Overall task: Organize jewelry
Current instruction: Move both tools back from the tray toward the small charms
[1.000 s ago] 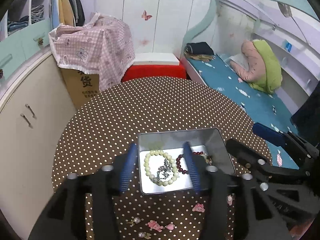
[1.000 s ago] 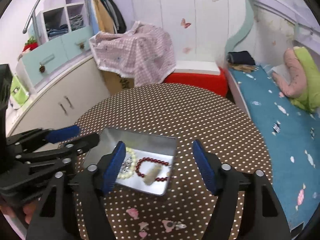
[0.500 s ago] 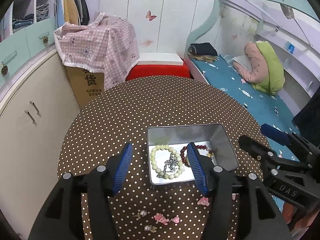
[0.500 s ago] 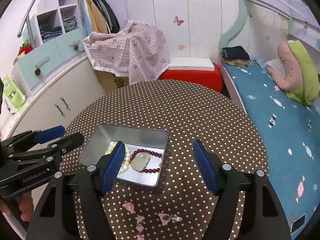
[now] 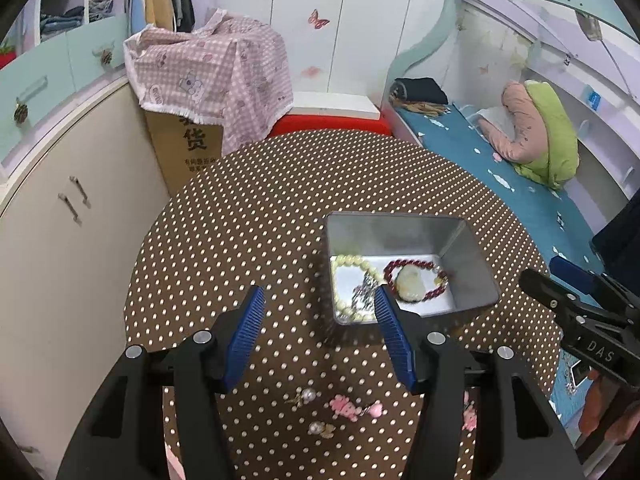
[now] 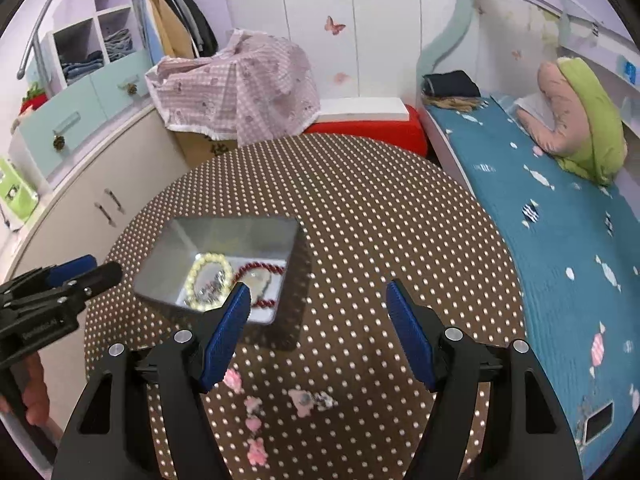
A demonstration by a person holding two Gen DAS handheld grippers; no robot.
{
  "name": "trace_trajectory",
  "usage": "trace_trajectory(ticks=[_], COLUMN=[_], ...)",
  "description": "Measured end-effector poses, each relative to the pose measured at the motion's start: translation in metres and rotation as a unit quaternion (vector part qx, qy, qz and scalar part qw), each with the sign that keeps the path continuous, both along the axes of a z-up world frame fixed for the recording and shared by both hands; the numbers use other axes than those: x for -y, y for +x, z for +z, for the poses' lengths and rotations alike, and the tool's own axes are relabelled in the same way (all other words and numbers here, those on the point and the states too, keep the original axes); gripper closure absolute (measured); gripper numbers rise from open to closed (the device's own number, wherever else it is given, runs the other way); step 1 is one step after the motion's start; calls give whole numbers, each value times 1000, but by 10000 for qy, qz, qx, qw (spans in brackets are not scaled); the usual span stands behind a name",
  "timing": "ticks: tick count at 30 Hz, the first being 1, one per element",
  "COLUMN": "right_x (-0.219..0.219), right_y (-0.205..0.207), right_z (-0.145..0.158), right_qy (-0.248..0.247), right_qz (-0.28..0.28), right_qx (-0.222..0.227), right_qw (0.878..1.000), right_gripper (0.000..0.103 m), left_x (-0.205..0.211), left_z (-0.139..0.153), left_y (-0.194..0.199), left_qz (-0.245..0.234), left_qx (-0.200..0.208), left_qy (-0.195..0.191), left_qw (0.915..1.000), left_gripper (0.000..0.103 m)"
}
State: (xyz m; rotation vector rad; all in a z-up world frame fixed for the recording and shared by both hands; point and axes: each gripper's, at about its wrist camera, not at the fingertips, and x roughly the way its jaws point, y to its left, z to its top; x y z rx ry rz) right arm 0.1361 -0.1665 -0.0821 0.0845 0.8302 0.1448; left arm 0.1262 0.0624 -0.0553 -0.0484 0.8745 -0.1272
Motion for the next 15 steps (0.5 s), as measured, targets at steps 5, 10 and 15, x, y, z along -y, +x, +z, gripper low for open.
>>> trace_trajectory(ticks=[5,10,15], right_x=[11,20,23], right_y=[-8,-19,-34], right_z=[-9,-22,-39], right_qy=[13,-20,67], right_qz=[-83,-119,-11], right_qx=[-106,-280,-483], right_qw=[9999,9995,9988], right_gripper=[35,35,35], left_x=[-6,-8,-6], left_z=[-12,-27,-41], left_y=[-9,-23,-36], left_qz=[44,8,-107], left_qx=[-151,-375,-603], left_qy=[52,53,27], left_qw=[9999,9993,9981], left_gripper=[48,48,48])
